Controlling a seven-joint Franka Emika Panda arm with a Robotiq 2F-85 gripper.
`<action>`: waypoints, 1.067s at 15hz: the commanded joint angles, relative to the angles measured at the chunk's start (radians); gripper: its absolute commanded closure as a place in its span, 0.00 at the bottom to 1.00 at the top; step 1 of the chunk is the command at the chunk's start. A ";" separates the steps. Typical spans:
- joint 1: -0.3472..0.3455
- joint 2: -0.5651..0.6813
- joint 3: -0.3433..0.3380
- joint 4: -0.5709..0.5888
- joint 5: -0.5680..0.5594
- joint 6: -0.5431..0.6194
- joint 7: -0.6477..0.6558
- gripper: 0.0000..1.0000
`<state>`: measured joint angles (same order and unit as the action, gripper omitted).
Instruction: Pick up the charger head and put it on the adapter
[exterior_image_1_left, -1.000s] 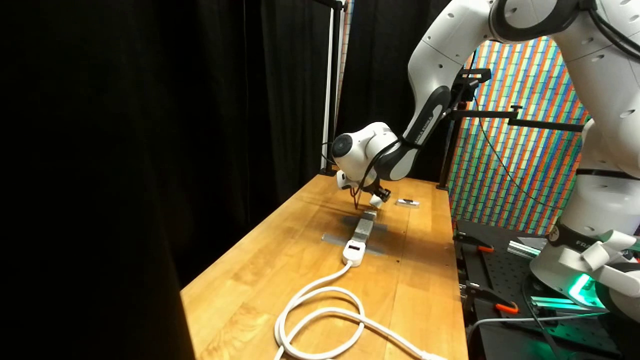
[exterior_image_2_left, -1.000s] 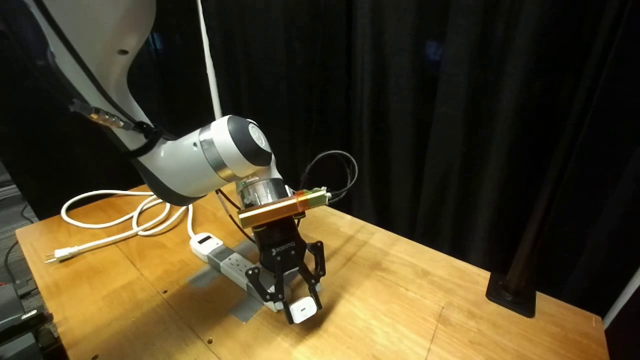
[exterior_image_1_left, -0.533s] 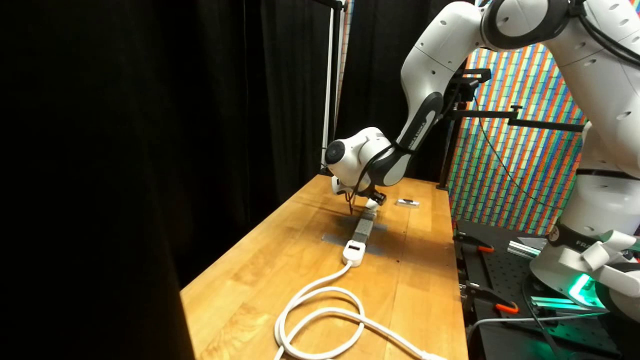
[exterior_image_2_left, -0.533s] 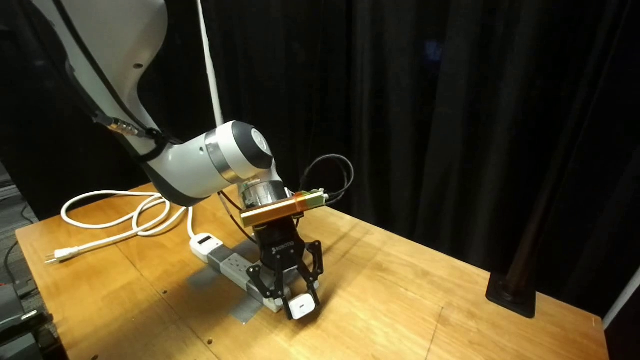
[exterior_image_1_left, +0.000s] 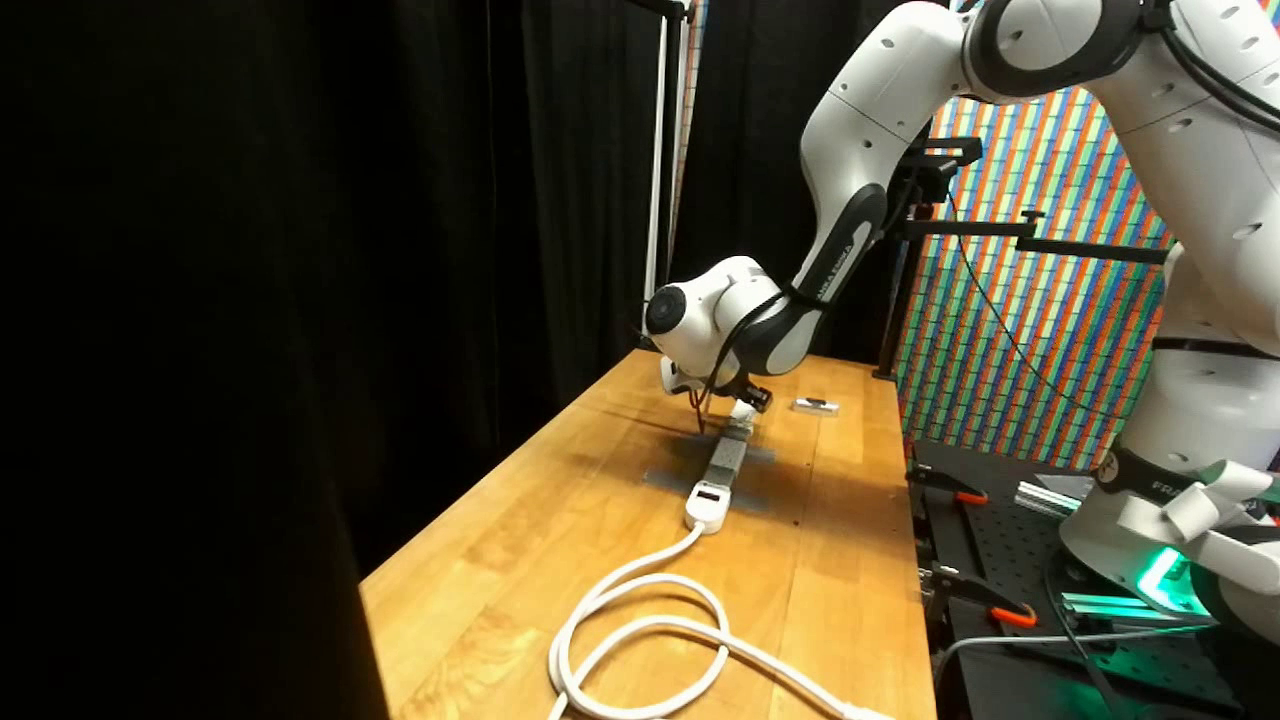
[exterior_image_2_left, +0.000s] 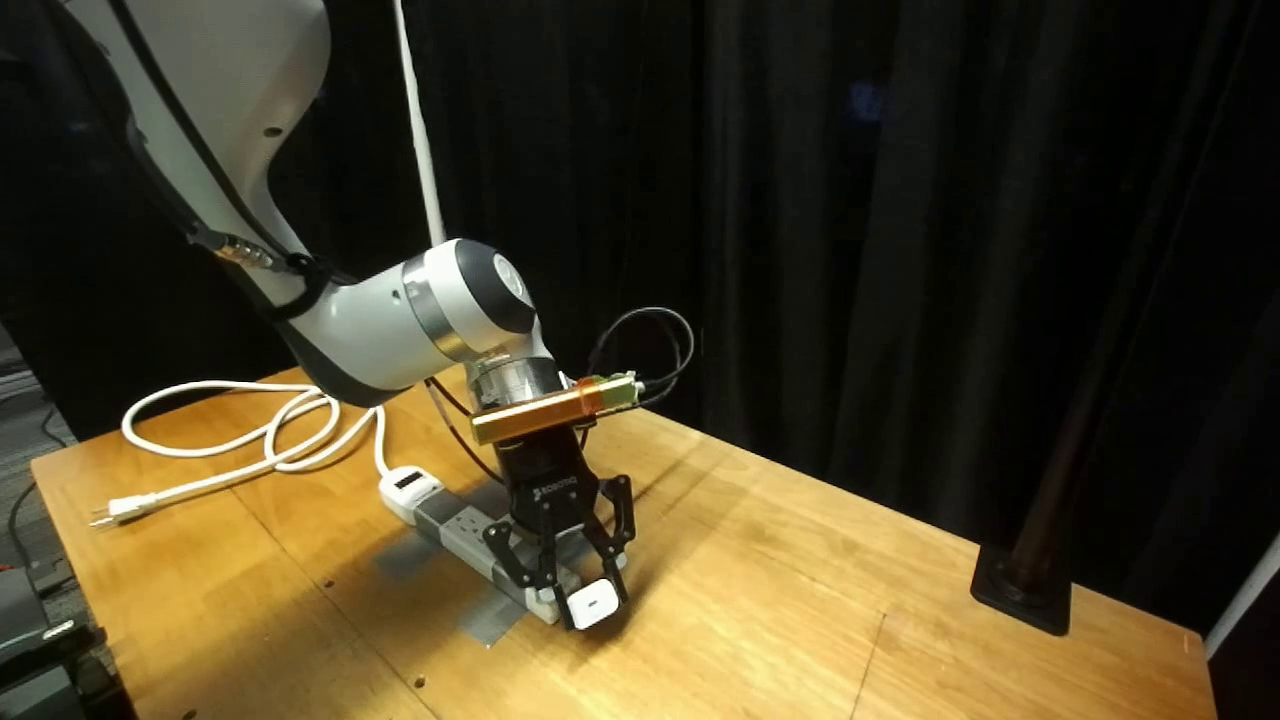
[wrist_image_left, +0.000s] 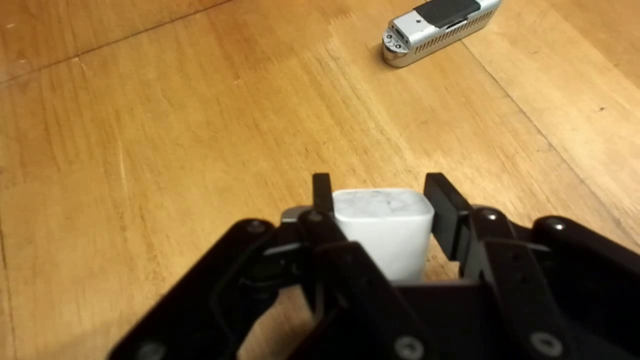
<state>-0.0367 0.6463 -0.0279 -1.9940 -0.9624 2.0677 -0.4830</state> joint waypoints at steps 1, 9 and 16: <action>0.027 -0.028 0.038 -0.033 -0.012 -0.047 0.004 0.77; 0.060 -0.059 0.106 -0.073 -0.026 -0.110 0.002 0.77; 0.030 -0.140 0.139 -0.096 0.062 -0.088 0.007 0.77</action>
<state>0.0236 0.5923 0.0974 -2.0530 -0.9636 1.9601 -0.4686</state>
